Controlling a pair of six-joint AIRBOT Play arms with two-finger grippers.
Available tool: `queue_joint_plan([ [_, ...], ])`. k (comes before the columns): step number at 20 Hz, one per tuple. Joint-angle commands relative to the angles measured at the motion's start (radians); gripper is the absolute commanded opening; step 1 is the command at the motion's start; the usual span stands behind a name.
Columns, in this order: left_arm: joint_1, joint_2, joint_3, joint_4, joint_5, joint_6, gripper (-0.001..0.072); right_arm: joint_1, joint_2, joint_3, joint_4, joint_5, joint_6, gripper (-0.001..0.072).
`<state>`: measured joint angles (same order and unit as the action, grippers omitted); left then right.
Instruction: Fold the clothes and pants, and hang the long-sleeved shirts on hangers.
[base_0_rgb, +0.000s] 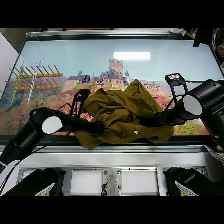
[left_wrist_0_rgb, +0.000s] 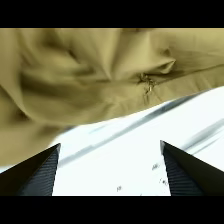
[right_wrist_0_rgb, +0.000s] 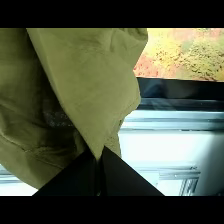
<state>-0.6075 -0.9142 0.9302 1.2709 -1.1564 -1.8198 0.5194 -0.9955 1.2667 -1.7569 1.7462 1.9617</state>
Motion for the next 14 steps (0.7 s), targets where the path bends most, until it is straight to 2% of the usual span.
queue_joint_plan([
  [1,0.107,0.0,0.122,-0.004,-0.013,0.08,0.0713,0.0,0.0,0.0,0.007,-0.003,0.003,0.0016],
  [3,0.235,0.0,0.191,0.024,-0.028,0.114,0.0713,0.0,0.0,0.0,0.007,-0.003,0.003,0.0016],
  [8,0.531,-0.02,0.281,0.347,-0.009,0.15,0.0713,0.0,0.0,0.0,0.007,-0.003,0.003,0.0017],
  [12,0.75,-0.201,0.35,0.482,0.009,0.225,0.0713,0.0,0.0,0.0,0.007,-0.003,0.003,0.0016],
  [14,0.834,-0.325,0.388,0.502,0.037,0.228,0.0713,0.0,0.0,0.0,0.007,-0.003,0.003,0.0016],
])
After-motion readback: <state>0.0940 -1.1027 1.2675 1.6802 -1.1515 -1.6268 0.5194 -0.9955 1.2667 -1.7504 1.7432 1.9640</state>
